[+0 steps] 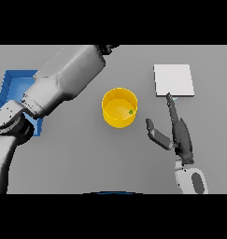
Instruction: Pick up the red beaker and tilt it to pour out 1 green nut into yellow bowl. Pick up the yellow bowl and place it on the metallic measuring scale.
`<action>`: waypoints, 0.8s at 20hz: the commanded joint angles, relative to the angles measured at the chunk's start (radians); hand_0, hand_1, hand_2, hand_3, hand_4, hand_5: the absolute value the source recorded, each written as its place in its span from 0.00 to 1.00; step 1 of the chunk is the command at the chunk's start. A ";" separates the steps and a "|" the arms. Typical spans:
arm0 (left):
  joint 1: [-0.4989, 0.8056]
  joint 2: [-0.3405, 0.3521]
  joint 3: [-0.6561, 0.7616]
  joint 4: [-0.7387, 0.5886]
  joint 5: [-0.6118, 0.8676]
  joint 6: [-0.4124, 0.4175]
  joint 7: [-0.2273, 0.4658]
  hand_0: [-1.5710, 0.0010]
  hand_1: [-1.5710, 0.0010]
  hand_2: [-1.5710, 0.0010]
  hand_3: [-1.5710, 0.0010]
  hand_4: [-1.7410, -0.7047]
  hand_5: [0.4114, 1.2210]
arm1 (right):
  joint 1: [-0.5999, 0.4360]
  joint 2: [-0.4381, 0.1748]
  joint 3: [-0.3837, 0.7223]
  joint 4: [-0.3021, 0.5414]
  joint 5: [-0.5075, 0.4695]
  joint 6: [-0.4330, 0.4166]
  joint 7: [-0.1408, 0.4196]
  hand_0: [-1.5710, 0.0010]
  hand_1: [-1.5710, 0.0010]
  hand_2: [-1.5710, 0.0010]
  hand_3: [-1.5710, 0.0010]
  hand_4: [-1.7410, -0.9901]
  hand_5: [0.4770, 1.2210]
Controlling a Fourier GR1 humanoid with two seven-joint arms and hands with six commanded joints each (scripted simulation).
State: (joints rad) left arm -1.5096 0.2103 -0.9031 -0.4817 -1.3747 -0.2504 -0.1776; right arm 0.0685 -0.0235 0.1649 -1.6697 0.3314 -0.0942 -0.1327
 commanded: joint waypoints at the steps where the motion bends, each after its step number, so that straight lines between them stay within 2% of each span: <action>1: -0.014 0.015 0.048 0.023 0.035 0.033 -0.008 0.00 0.00 0.00 0.28 0.01 1.00 | 0.013 -0.006 0.003 -0.005 0.003 0.004 -0.009 1.00 1.00 1.00 1.00 0.96 0.27; 2: -0.029 0.026 0.090 0.057 0.065 0.032 -0.013 0.00 0.00 0.00 0.22 0.01 1.00 | 0.009 0.002 -0.002 -0.003 -0.017 0.010 0.000 1.00 1.00 1.00 1.00 0.97 0.27; 4: -0.063 0.052 0.200 0.119 0.144 0.006 0.041 0.00 0.00 0.00 0.14 0.01 1.00 | 0.007 -0.006 -0.007 -0.002 -0.015 0.005 -0.025 1.00 1.00 1.00 1.00 0.99 0.27; 6: -0.078 0.097 0.310 0.166 0.228 0.004 0.086 0.00 0.00 0.00 0.09 0.01 1.00 | 0.001 0.005 0.003 -0.001 -0.003 -0.001 -0.016 1.00 1.00 1.00 1.00 1.00 0.26; 11: -0.025 0.237 0.552 0.234 0.429 0.096 0.218 0.00 0.00 0.00 0.08 0.00 1.00 | -0.016 0.021 -0.007 0.025 -0.042 0.010 -0.011 1.00 1.00 1.00 1.00 0.98 0.25; 13: 0.039 0.290 0.634 0.245 0.509 0.161 0.229 0.00 0.00 0.00 0.09 0.00 1.00 | -0.016 0.022 -0.006 0.023 -0.050 0.016 -0.018 1.00 1.00 1.00 1.00 0.97 0.24; 16: 0.136 0.348 0.724 0.242 0.603 0.227 0.307 0.00 0.00 0.00 0.09 0.00 1.00 | -0.011 0.014 0.002 0.027 -0.026 0.007 -0.027 1.00 1.00 1.00 1.00 0.93 0.24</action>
State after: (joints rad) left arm -1.3724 0.5597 -0.1801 -0.2385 -0.7717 -0.0249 0.1294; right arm 0.0582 -0.0101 0.1668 -1.6432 0.3058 -0.0871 -0.1610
